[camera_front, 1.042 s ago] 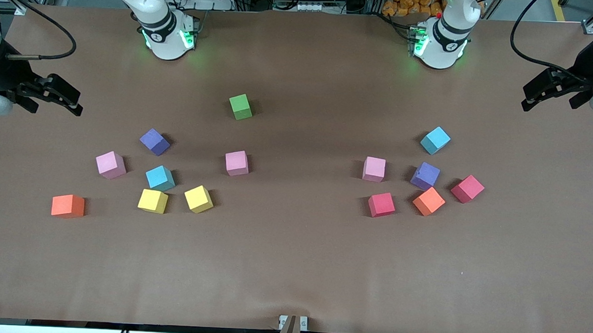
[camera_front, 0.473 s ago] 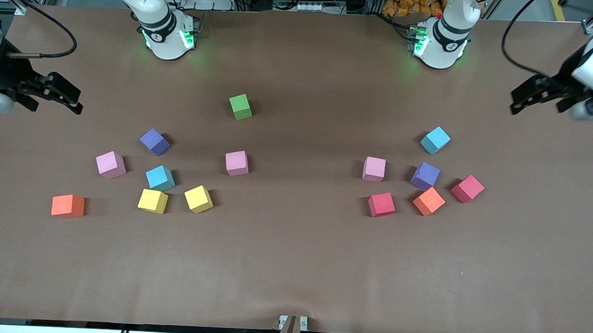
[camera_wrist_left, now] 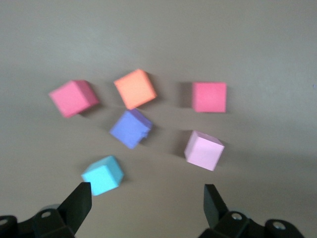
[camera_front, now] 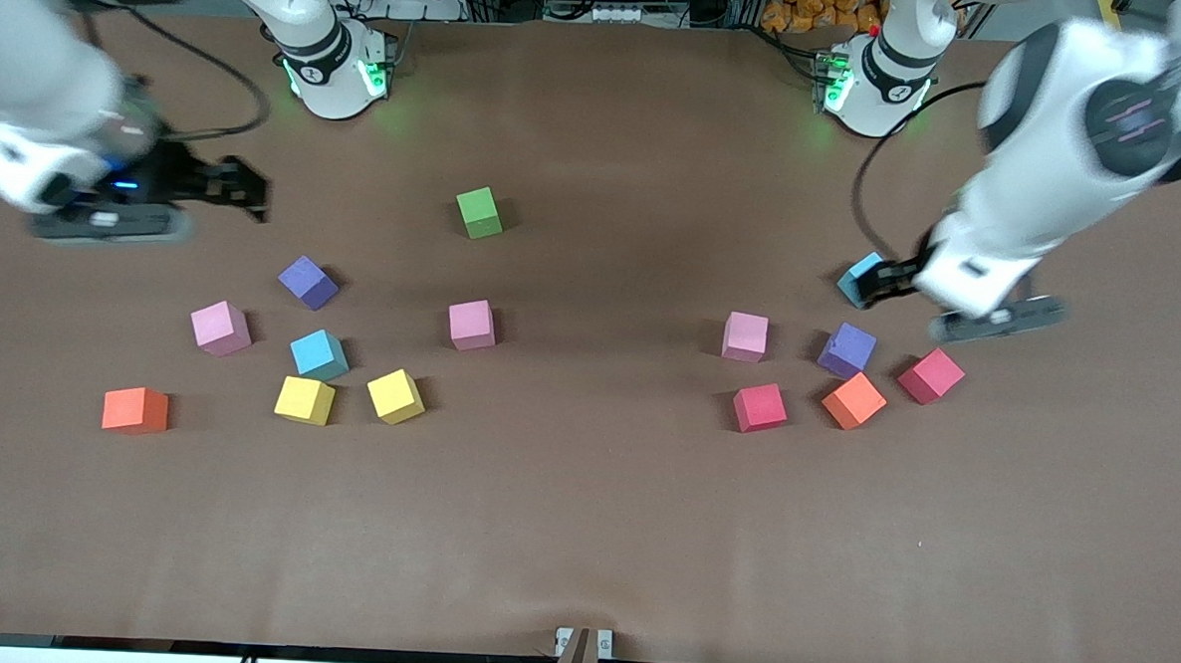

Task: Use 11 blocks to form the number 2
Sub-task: 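Reach the right gripper to the green block while the left gripper reaches pink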

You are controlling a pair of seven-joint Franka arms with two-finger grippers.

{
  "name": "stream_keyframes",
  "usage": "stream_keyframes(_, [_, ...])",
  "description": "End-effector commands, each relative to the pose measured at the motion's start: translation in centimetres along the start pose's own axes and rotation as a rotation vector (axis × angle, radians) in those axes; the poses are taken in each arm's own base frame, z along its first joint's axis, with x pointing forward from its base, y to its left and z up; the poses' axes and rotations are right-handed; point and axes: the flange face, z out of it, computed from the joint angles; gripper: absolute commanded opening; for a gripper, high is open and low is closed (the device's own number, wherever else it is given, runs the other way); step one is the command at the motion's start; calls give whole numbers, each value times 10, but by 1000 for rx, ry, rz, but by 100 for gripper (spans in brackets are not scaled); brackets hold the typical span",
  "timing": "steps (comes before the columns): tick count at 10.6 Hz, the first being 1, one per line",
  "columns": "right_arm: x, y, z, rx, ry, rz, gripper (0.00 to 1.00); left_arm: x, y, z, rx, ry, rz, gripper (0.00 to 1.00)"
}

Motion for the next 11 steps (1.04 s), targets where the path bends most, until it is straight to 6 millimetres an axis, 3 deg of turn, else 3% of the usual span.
stream_keyframes(1, [-9,-75,46,-37,-73,-114,100,10,28,52,-12,-30,-14,100])
stream_keyframes(2, [-17,-108,63,-51,-95,-175,100,8,47,75,-15,-33,-10,100])
stream_keyframes(3, [-21,-125,87,-62,-128,-206,100,8,60,91,-23,-23,-2,100])
stream_keyframes(6, [-60,-186,180,-90,-139,-340,100,-1,94,146,-17,-29,55,100])
stream_keyframes(9, [-56,-168,236,-88,-173,-341,100,-15,98,193,0,-48,85,100])
stream_keyframes(11, [-70,-164,268,-59,-174,-343,100,-22,96,216,35,-46,132,100])
